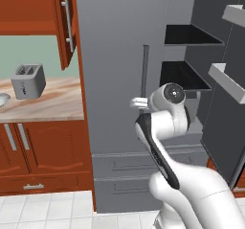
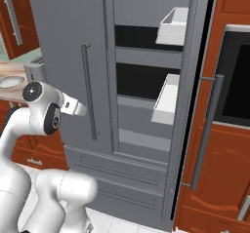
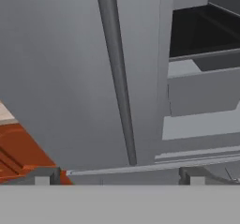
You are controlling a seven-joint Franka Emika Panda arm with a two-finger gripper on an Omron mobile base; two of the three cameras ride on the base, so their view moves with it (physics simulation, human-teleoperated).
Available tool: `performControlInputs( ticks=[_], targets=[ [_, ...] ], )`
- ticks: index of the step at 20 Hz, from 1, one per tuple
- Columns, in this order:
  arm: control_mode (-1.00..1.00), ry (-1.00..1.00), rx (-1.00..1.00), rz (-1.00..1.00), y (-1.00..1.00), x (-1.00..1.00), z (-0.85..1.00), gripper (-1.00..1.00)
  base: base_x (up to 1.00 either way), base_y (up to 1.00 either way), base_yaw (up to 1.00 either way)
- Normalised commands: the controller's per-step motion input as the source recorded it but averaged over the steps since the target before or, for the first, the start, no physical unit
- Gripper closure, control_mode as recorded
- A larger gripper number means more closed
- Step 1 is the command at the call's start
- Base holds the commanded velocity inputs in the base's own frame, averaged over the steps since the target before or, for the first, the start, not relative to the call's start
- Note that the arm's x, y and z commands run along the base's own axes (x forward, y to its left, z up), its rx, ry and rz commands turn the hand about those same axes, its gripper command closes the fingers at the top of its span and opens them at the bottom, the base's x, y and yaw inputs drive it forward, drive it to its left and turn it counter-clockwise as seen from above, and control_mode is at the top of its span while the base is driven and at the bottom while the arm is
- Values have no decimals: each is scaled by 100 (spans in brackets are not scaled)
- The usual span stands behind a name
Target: Move the hot dog bun to the plate on the dining table and place the condiment next to that plate. Then navigate to the fridge and take the sausage and place it on the plate as well.
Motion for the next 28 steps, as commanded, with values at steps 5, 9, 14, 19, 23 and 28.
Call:
performControlInputs(
  ticks=[5,9,14,19,23,28],
  targets=[
    [-100,4,-1,0,-13,50,2,-100,0,0,0],
    [-100,-9,-6,0,-6,58,-2,-100,0,0,0],
    [-100,-8,-5,0,0,60,-7,-100,0,0,0],
    [-100,-3,-3,0,-2,48,-19,-100,0,0,0],
    [-100,-8,-1,0,-1,44,-26,-100,0,0,0],
    [-100,-1,0,0,0,56,-18,100,0,0,0]
  ],
)
